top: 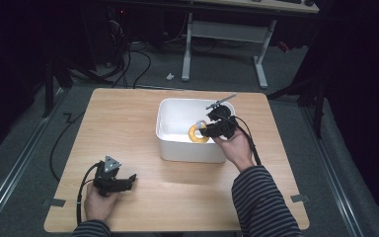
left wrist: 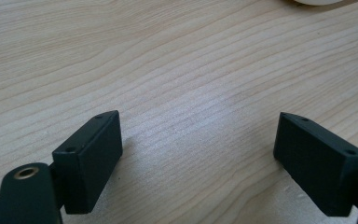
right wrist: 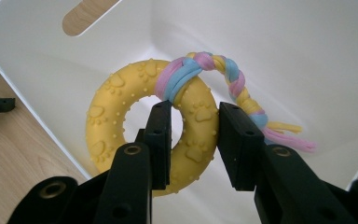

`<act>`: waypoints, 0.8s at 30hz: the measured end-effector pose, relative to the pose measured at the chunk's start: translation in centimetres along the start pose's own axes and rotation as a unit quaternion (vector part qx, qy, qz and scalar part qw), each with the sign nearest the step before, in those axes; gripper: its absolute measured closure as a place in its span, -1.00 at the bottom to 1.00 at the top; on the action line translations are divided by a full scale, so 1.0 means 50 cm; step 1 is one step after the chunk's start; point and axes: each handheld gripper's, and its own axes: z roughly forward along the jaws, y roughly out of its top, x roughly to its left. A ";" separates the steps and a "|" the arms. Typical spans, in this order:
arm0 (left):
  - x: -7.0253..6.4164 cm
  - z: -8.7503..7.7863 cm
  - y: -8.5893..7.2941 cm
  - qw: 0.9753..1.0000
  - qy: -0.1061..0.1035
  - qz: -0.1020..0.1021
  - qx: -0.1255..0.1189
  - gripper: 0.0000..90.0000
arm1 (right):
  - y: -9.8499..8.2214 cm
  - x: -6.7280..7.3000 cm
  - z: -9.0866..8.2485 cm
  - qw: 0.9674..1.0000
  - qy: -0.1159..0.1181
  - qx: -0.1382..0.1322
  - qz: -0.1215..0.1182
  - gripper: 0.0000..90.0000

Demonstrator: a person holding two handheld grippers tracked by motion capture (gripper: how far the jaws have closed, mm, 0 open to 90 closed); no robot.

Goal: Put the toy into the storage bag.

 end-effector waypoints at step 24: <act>0.001 0.000 0.000 1.000 -0.002 0.001 -0.001 -0.64 | -0.057 -0.029 -0.058 0.998 -0.005 -0.054 0.020 0.15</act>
